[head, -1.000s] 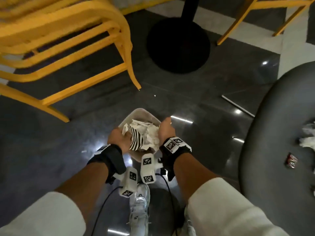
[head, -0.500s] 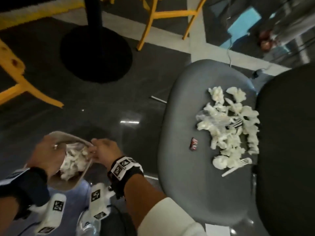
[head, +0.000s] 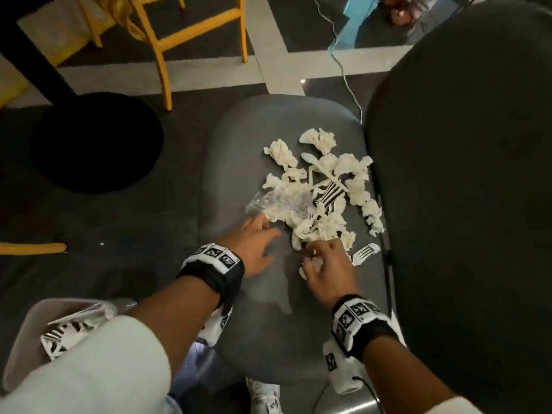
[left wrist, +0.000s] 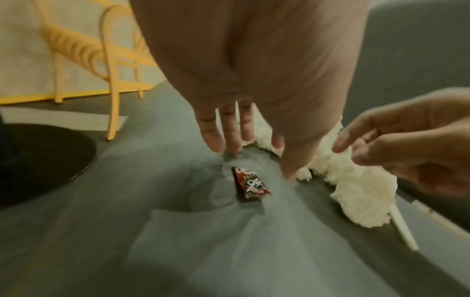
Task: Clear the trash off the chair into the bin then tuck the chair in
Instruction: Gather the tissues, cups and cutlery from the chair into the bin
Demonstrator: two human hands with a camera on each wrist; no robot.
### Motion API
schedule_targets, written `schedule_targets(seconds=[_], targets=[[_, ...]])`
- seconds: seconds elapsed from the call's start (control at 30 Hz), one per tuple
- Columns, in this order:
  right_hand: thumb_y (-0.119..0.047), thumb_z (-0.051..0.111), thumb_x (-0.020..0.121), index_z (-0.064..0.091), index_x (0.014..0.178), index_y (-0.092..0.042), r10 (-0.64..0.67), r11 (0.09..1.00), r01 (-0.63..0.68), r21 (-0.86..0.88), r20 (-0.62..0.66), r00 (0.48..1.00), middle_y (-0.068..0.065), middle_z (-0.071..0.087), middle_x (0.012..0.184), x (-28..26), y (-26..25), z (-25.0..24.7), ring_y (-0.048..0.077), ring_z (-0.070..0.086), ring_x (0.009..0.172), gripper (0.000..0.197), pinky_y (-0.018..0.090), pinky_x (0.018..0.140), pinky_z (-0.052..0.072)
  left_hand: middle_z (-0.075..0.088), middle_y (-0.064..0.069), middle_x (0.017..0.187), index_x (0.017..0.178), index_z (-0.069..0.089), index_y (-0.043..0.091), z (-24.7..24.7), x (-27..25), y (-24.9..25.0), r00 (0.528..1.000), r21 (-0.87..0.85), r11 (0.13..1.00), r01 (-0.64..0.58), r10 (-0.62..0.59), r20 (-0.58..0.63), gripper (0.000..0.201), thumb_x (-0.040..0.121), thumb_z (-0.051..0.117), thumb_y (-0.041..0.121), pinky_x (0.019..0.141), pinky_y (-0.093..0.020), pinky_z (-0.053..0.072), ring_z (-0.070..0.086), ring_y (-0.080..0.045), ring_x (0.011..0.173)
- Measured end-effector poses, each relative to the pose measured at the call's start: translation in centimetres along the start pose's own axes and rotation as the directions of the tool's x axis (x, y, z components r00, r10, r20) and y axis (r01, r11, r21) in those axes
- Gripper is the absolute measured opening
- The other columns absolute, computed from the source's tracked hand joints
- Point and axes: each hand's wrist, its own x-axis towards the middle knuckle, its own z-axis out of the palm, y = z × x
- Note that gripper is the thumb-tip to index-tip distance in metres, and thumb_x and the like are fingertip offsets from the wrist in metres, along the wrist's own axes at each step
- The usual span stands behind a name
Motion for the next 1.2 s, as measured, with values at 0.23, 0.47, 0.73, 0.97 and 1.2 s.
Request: schedule_targets(seconds=[0.23, 0.47, 0.73, 0.97, 1.2], targets=[[-0.046, 0.067, 0.086, 0.061, 0.126, -0.031, 0.032, 0.939, 0.043, -0.341, 0.211, 0.977, 0.004, 0.038, 0.140, 1.5, 2.4, -1.1, 0.031, 0.042, 0.125, 0.043, 0.042, 0.096, 0.049, 0.055, -0.013, 0.105, 0.072, 0.053, 0.026, 1.4, 3.5, 0.5, 0.982, 0.317, 0.945, -0.082, 0.023, 0.187, 0.017, 0.074, 0.059, 0.010, 0.066, -0.035, 0.041, 0.059, -0.026, 0.080], [-0.016, 0.059, 0.086, 0.055, 0.094, -0.017, -0.019, 0.978, 0.002, 0.209, 0.081, 0.997, 0.003, 0.060, 0.098, 2.3, 2.2, -1.6, 0.023, 0.056, 0.087, 0.010, 0.031, 0.074, 0.043, 0.053, 0.002, 0.088, 0.077, 0.055, 0.019, 1.1, 3.9, 3.5, 0.987, -0.112, 0.984, 0.137, -0.126, 0.099, 0.034, 0.067, 0.046, -0.013, 0.056, -0.011, 0.031, 0.056, -0.024, 0.084], [-0.029, 0.049, 0.094, 0.059, 0.091, -0.026, 0.449, 0.815, -0.381, 0.437, -0.058, 0.892, 0.006, 0.072, 0.105, 5.8, 6.9, -7.6, 0.029, 0.068, 0.099, 0.011, 0.035, 0.087, 0.054, 0.055, 0.001, 0.107, 0.107, 0.049, 0.027, 3.7, 5.9, 13.6, 0.993, -0.032, 0.999, -0.009, 0.013, 0.113, 0.033, 0.079, 0.054, 0.045, 0.078, -0.041, 0.053, 0.060, -0.024, 0.090], [-0.027, 0.055, 0.091, 0.063, 0.099, -0.024, 0.438, 0.820, -0.383, 0.425, -0.037, 0.898, 0.006, 0.071, 0.107, 5.0, 10.0, -7.8, 0.028, 0.067, 0.100, 0.012, 0.039, 0.093, 0.054, 0.033, -0.012, 0.124, 0.138, 0.033, 0.019, 9.3, 8.8, 16.5, 0.994, 0.248, 0.968, -0.028, 0.000, 0.111, 0.084, 0.071, 0.074, 0.049, 0.075, -0.046, 0.051, 0.056, -0.038, 0.098], [-0.031, 0.054, 0.093, 0.064, 0.089, -0.025, 0.408, 0.830, -0.343, 0.439, -0.060, 0.911, 0.006, 0.072, 0.102, 4.5, 9.7, -7.3, 0.028, 0.063, 0.104, 0.011, 0.038, 0.094, 0.051, 0.043, -0.012, 0.117, 0.116, 0.041, 0.009, 6.6, 7.5, 14.8, 0.985, 0.151, 0.979, -0.136, 0.117, 0.124, 0.042, 0.081, 0.060, 0.022, 0.065, -0.041, 0.044, 0.059, -0.038, 0.083]])
